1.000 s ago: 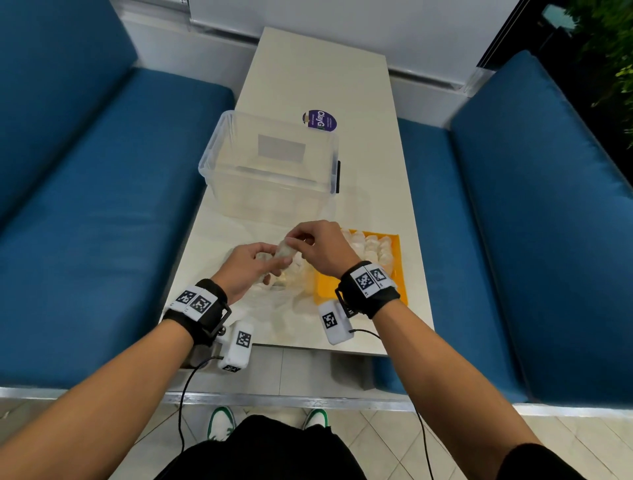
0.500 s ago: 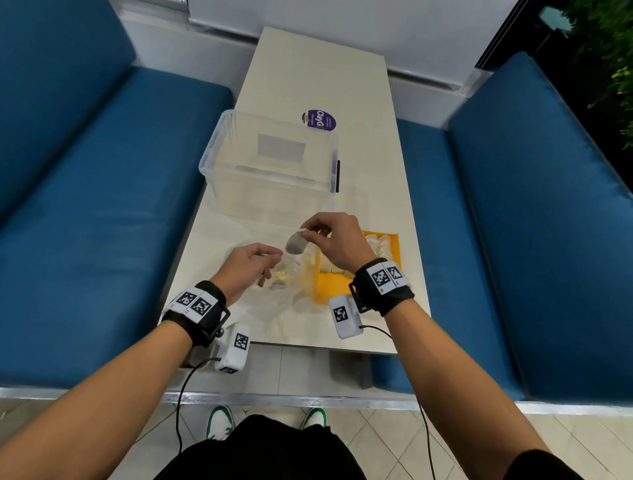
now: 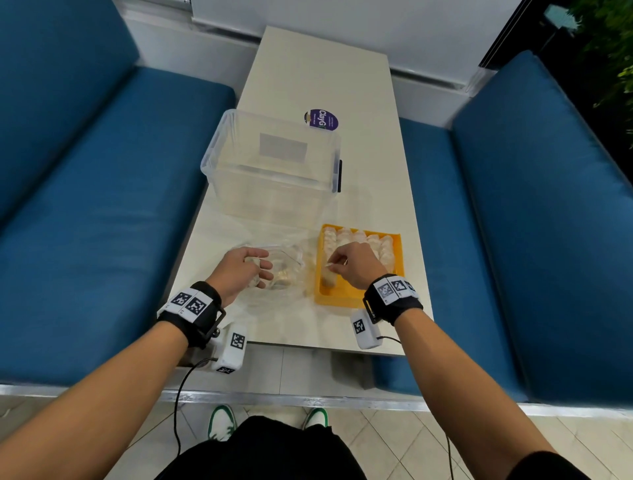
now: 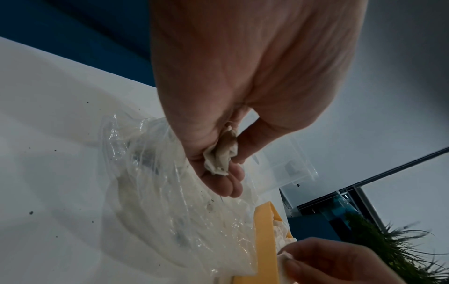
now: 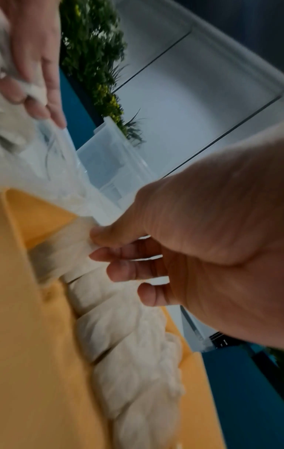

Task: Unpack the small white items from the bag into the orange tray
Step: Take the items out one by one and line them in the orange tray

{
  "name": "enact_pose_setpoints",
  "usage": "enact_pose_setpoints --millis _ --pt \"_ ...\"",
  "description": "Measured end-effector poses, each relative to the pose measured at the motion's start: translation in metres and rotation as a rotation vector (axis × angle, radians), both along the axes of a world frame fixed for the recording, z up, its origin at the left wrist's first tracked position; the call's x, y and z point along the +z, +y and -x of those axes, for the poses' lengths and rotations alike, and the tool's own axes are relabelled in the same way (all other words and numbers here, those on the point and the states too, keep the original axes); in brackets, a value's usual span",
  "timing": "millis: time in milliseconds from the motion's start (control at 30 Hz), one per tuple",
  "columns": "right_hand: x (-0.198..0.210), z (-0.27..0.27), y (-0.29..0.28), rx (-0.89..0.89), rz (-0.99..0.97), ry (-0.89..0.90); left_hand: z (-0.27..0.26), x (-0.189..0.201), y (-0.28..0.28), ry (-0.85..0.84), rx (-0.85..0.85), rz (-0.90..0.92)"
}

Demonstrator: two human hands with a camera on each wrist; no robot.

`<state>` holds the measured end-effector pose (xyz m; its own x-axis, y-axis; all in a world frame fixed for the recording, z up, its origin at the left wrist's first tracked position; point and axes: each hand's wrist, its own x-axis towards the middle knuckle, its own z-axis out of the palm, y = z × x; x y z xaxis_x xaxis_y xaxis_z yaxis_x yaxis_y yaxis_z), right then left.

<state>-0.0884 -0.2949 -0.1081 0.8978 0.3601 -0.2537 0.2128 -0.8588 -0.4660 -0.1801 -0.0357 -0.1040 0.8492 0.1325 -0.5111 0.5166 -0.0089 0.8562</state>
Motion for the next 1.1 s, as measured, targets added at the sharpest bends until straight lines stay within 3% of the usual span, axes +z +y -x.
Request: enact_pose_setpoints --millis 267,433,1100 --pt "-0.014 -0.009 0.009 -0.128 0.057 -0.075 -0.001 0.002 0.004 -0.001 0.001 -0.007" --pt "-0.015 -0.013 0.010 -0.187 -0.003 -0.086 -0.003 0.000 0.004 0.006 -0.002 -0.008" --pt "-0.005 -0.009 0.007 -0.272 -0.110 -0.081 -0.003 -0.001 0.002 -0.017 -0.011 0.067"
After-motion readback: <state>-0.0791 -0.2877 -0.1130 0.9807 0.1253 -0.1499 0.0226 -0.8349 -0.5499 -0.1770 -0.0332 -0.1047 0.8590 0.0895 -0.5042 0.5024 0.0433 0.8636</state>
